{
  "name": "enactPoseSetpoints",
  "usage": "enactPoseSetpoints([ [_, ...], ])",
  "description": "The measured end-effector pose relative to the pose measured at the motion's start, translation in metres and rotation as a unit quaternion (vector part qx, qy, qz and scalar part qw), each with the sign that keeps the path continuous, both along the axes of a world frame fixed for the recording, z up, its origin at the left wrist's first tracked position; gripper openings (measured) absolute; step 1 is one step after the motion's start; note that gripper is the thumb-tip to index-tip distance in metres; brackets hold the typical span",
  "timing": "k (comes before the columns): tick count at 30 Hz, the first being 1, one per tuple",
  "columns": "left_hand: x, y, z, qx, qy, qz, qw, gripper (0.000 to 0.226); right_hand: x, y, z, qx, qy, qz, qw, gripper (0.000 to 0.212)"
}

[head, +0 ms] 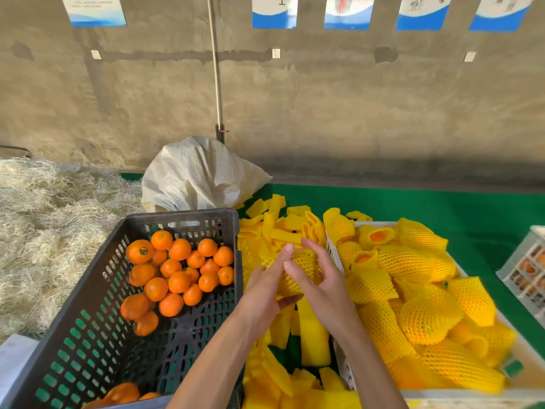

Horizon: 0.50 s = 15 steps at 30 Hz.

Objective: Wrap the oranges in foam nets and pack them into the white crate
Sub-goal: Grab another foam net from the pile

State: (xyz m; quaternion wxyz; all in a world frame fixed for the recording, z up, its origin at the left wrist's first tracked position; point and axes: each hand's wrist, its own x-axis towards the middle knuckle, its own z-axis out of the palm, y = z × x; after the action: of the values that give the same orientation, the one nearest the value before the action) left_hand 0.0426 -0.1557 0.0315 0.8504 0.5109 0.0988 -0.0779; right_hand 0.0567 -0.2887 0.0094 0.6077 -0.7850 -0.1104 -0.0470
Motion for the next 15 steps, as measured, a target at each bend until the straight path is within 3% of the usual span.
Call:
enactPoseSetpoints([
  [2,0.004,-0.011,0.004,0.013,-0.001,0.002,1.000,0.102,-0.001,-0.015,0.006,-0.009,0.006,0.009,1.000,0.072],
  [4,0.008,-0.023,0.010,0.037,-0.011,-0.031,0.999,0.077,-0.003,-0.033,0.010,-0.008,0.001,-0.007,1.000,0.071],
  [7,0.015,-0.045,0.012,0.065,-0.036,-0.067,0.995,0.052,-0.002,-0.060,0.014,-0.059,-0.050,-0.129,0.989,0.065],
  [12,0.031,-0.080,-0.004,0.111,-0.030,-0.046,0.992,0.033,0.003,-0.126,0.005,-0.253,-0.122,-0.358,0.890,0.069],
  [15,0.033,-0.095,-0.013,0.116,-0.014,-0.053,0.992,0.039,0.000,-0.150,-0.015,-0.382,-0.053,-0.346,0.855,0.069],
])
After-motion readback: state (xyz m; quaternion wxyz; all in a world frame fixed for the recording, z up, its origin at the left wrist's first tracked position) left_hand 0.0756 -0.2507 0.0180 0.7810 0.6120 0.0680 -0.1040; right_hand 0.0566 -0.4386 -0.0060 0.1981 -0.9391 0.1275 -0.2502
